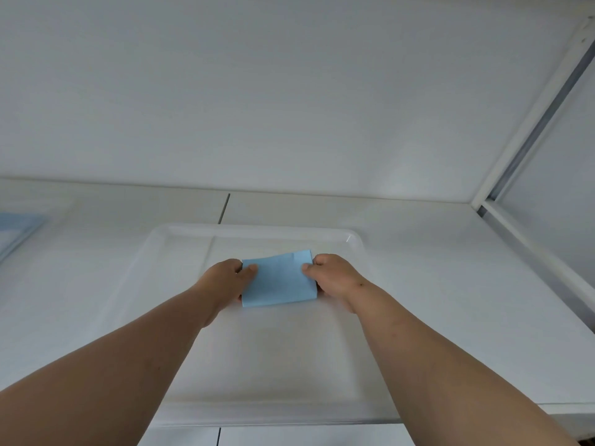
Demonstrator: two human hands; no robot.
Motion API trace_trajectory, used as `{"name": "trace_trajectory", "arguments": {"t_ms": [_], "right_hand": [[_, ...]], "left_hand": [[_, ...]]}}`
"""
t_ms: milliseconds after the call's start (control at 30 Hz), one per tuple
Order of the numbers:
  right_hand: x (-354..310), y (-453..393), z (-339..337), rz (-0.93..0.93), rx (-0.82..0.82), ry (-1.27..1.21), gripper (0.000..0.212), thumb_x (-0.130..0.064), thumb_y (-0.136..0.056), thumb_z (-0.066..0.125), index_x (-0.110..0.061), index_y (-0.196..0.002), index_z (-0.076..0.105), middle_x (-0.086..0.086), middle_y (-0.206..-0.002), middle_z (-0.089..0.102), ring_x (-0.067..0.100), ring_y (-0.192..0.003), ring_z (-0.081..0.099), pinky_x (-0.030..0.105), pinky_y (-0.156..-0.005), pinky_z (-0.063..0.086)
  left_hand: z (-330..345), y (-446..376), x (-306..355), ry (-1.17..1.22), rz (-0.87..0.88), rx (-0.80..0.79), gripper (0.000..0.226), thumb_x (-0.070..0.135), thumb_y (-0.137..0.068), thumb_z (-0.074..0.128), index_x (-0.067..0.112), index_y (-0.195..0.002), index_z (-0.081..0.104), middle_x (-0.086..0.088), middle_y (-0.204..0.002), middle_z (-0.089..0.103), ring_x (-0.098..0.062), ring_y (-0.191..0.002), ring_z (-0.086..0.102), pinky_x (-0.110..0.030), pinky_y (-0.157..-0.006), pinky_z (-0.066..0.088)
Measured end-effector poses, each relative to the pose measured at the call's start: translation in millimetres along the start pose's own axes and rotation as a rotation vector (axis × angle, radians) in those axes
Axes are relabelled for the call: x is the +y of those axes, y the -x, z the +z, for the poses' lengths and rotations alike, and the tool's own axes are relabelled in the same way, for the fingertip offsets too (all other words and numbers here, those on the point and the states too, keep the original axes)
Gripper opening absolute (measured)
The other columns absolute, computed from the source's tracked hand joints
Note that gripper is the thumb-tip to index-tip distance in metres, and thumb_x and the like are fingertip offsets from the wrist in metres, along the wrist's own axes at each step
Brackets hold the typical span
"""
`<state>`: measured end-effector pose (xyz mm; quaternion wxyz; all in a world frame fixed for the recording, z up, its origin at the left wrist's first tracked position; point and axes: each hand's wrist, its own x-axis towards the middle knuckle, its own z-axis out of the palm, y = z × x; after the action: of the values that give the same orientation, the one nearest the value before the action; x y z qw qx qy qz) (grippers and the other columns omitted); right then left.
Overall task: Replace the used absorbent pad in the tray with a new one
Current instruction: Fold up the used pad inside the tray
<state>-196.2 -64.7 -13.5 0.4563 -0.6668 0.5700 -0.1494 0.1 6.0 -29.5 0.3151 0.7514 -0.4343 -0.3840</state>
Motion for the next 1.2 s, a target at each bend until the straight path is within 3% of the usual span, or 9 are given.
{"name": "trace_trajectory", "arguments": {"t_ms": [200,400,467,567,700,800,933,1033,1200], "right_hand": [[-0.7,-8.8,6.2,0.033,0.05,0.221,0.023,-0.027,-0.094,0.048,-0.012,-0.077,0.051,0.004,-0.08,0.053,0.026,-0.08,0.053,0.032,-0.072,0.043],[-1.9,-10.7,8.2,0.042,0.087,0.374,0.019,-0.014,-0.079,0.049,-0.017,-0.066,0.036,0.0,-0.065,0.04,0.018,-0.057,0.039,0.027,-0.049,0.027],[-1.2,-12.1,7.3,0.053,0.097,0.374,0.006,-0.014,-0.081,0.049,-0.014,-0.086,0.046,0.002,-0.079,0.048,0.02,-0.07,0.048,0.028,-0.057,0.034],[-1.5,-14.5,7.3,0.067,0.083,0.384,0.03,-0.015,-0.085,0.051,-0.008,-0.113,0.044,0.005,-0.094,0.052,0.025,-0.085,0.052,0.032,-0.066,0.039],[-4.3,-10.1,8.3,-0.011,0.182,0.442,0.035,-0.013,-0.082,0.05,-0.01,-0.116,0.043,0.004,-0.1,0.052,0.026,-0.09,0.055,0.034,-0.071,0.045],[0.6,-8.9,14.7,-0.349,0.389,0.542,0.037,-0.013,-0.075,0.046,-0.012,-0.111,0.052,0.004,-0.107,0.054,0.028,-0.097,0.053,0.034,-0.076,0.043],[16.2,-14.8,34.1,-0.679,0.34,0.683,0.044,-0.028,-0.081,0.036,-0.013,-0.112,0.064,0.005,-0.117,0.062,0.029,-0.107,0.059,0.039,-0.086,0.048],[22.1,-13.6,40.4,-0.574,0.116,0.79,0.056,-0.038,-0.098,0.023,-0.016,-0.148,0.036,0.002,-0.158,0.029,0.02,-0.146,0.025,0.041,-0.118,0.021],[28.3,-14.8,34.5,-0.404,-0.031,0.888,0.064,-0.052,-0.1,0.016,-0.02,-0.155,0.005,-0.006,-0.163,-0.003,0.009,-0.149,-0.006,0.042,-0.121,-0.004]], "left_hand": [[8.1,-14.8,-1.2,-0.172,-0.051,0.086,0.03,0.033,-0.095,0.046,0.01,-0.075,0.05,-0.008,-0.079,0.054,-0.023,-0.069,0.049,-0.029,-0.059,0.036],[12.3,-19.8,4.3,-0.459,-0.061,0.121,0.035,0.035,-0.097,0.039,0.007,-0.088,0.058,-0.012,-0.079,0.064,-0.025,-0.067,0.056,-0.028,-0.055,0.037],[13.0,-22.7,4.7,-0.519,-0.071,0.115,0.034,0.033,-0.097,0.037,0.008,-0.086,0.058,-0.011,-0.073,0.066,-0.025,-0.063,0.059,-0.026,-0.055,0.039],[11.2,-27.1,4.3,-0.57,-0.11,0.104,0.031,0.031,-0.094,0.036,0.011,-0.08,0.055,-0.009,-0.064,0.063,-0.025,-0.059,0.061,-0.025,-0.058,0.044],[13.3,-27.6,2.7,-0.599,-0.051,0.206,0.021,0.035,-0.093,0.038,0.016,-0.089,0.047,-0.002,-0.078,0.057,-0.025,-0.075,0.058,-0.03,-0.066,0.043],[17.2,-17.7,1.2,-0.551,0.155,0.341,0.018,0.036,-0.094,0.038,0.02,-0.099,0.044,0.001,-0.095,0.057,-0.026,-0.087,0.056,-0.034,-0.072,0.041],[24.2,-7.3,-4.3,-0.819,0.536,0.198,0.072,0.057,-0.082,0.004,0.029,-0.136,0.043,0.006,-0.139,0.044,-0.018,-0.13,0.039,-0.033,-0.105,0.03],[27.9,-6.6,-10.7,-0.909,0.49,0.017,0.089,0.068,-0.079,-0.017,0.03,-0.153,0.012,0.012,-0.16,0.012,-0.008,-0.148,0.006,-0.033,-0.119,0.003],[26.7,-9.3,-15.3,-0.965,0.379,-0.077,0.094,0.072,-0.071,-0.015,0.026,-0.153,-0.005,0.013,-0.161,-0.008,-0.006,-0.147,-0.011,-0.041,-0.12,-0.007]]}}
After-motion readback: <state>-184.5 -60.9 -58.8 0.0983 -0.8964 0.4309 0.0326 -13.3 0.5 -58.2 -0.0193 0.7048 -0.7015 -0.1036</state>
